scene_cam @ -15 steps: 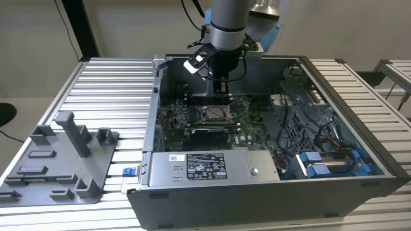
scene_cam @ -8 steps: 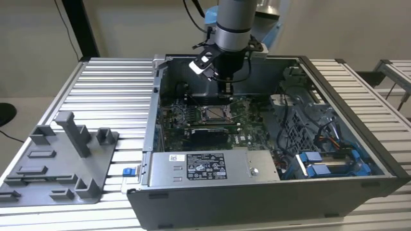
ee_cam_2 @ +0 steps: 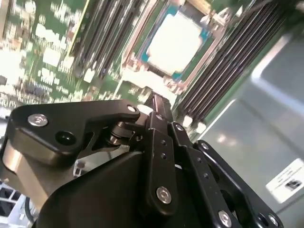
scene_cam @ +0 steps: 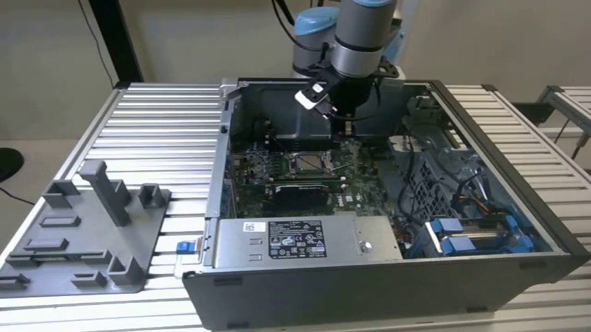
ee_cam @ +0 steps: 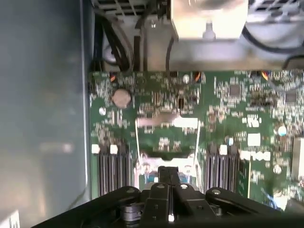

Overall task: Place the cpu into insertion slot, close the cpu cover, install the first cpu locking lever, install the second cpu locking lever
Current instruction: 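Close the cpu cover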

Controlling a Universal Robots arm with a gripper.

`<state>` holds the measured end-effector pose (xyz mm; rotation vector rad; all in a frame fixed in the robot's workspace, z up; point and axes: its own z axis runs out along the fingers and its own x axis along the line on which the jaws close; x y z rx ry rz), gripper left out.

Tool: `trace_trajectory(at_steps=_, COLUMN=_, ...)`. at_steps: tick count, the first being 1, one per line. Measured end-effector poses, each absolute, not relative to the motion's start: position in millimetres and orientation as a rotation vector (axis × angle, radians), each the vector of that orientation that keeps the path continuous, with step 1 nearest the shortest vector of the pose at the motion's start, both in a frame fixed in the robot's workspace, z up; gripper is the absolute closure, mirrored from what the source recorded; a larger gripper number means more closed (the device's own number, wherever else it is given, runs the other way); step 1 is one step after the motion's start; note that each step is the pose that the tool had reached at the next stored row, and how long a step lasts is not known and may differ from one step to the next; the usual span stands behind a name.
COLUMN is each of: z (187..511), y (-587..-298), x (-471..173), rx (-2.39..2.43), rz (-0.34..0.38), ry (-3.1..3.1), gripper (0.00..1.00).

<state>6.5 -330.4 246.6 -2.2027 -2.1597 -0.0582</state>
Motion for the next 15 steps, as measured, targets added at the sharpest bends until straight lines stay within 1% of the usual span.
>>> trace_trajectory(at_steps=15, z=239, y=-328, x=75, rx=-2.202, rz=-0.056, ry=-2.159, gripper=1.0)
